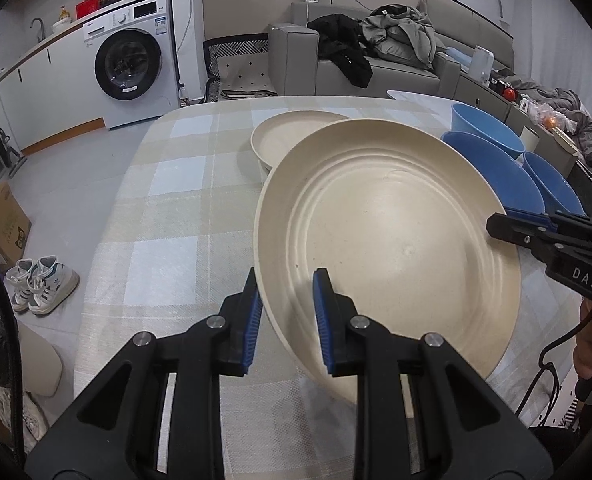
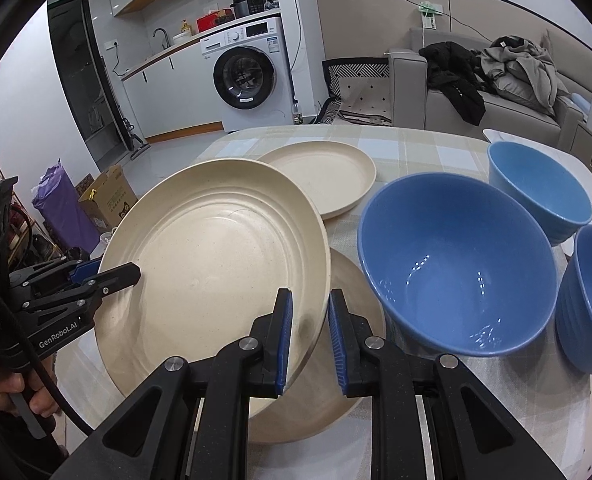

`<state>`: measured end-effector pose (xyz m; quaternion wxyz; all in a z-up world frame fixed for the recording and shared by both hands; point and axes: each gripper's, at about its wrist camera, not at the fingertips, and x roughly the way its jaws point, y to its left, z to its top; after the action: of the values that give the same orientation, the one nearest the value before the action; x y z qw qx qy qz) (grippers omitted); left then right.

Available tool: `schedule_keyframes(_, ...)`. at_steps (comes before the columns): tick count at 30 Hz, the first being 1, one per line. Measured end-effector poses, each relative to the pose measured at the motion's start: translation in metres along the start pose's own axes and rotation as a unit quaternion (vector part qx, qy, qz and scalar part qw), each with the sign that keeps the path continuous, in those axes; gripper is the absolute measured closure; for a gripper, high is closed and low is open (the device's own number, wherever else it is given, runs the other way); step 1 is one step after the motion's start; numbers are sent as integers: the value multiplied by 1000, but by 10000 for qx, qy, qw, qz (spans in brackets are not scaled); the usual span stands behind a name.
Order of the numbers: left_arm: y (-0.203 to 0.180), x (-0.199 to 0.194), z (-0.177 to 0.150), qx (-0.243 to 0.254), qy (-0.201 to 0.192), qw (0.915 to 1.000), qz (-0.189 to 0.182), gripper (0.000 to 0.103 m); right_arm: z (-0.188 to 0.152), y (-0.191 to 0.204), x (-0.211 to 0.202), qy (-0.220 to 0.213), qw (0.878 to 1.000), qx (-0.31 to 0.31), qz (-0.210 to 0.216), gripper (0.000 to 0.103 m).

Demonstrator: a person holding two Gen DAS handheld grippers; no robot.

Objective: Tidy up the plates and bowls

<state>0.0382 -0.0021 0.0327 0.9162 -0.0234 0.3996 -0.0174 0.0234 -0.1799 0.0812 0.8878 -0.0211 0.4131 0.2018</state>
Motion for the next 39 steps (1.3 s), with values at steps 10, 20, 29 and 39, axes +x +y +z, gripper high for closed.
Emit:
schedule_keyframes(10, 4, 19, 3, 68, 91, 9999, 14, 82, -12, -6, 7, 58, 9999, 137, -32, 83)
schedule_keyframes(20, -2, 36, -2, 162, 171, 9997, -22, 82, -16, -15, 16, 132, 9995, 256, -114, 83)
schedule_keyframes(29, -10, 51, -7, 235, 211, 9995, -22, 82, -23, -23, 26, 189, 9990, 312, -246, 82)
schedule_keyframes(39, -14, 63, -12, 259, 229, 9994, 5, 80, -27, -29, 33, 194, 9988, 296, -349, 81)
